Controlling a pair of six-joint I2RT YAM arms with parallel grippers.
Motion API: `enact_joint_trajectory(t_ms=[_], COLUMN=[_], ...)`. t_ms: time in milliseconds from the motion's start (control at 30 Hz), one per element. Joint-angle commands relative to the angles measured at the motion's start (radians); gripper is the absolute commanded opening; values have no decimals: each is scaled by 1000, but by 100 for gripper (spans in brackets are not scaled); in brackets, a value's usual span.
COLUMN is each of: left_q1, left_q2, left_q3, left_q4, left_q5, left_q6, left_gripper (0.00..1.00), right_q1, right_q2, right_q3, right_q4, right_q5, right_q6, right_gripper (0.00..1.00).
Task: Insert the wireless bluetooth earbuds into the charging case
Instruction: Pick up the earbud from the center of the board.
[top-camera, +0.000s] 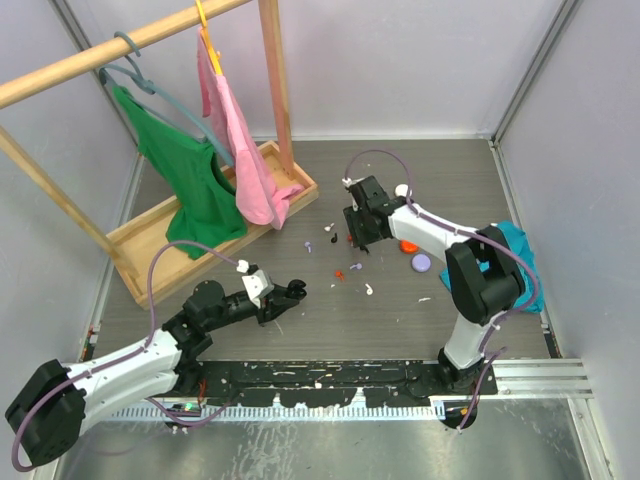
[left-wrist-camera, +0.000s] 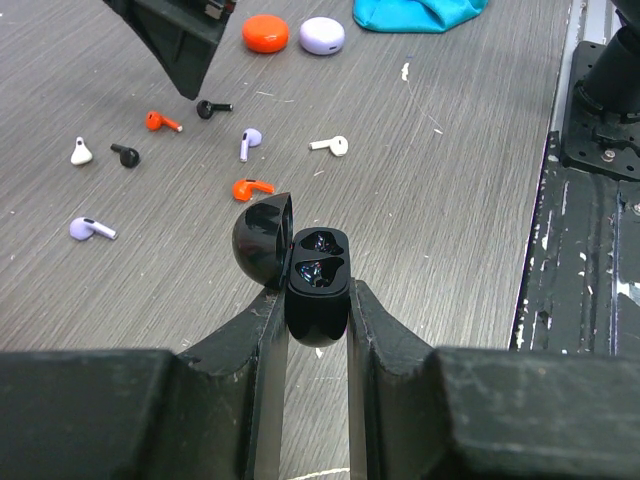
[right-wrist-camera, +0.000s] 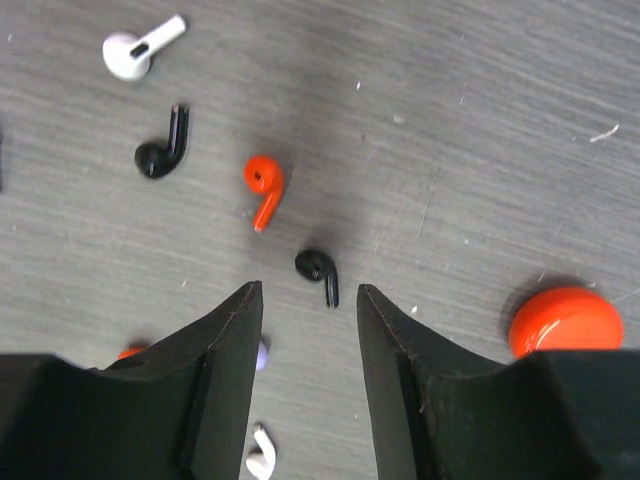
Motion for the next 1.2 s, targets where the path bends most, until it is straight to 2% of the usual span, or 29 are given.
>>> enact_joint_trajectory(t_ms=[0,200,767,900,1000,1167], left_q1=[-4,-4,-5,-4,-5,-3], left_q2=[-17,-11,16,16,13,18], left_q3=[4,9,19,19,19,26], left_q4=[81,77,84,86,91,115], left_q5=[10,26,45,52,54,52], left_q6=[22,22,25,24,25,21], left_gripper=[0,0,0,0,0,0], right_q1=[-22,-35,-44,-45,-45,-44], right_q2=[57,136,215,224,210,117], right_q3=[91,146,183,184,181,145], right_q4=[-12,-52,-140,-151,-159,-138], right_q5=[-20,-51,-81,-74,-69,-88], right_q6=[-5,-7,-8,-8,-9,-2], right_gripper=[47,44,40,33,24,20])
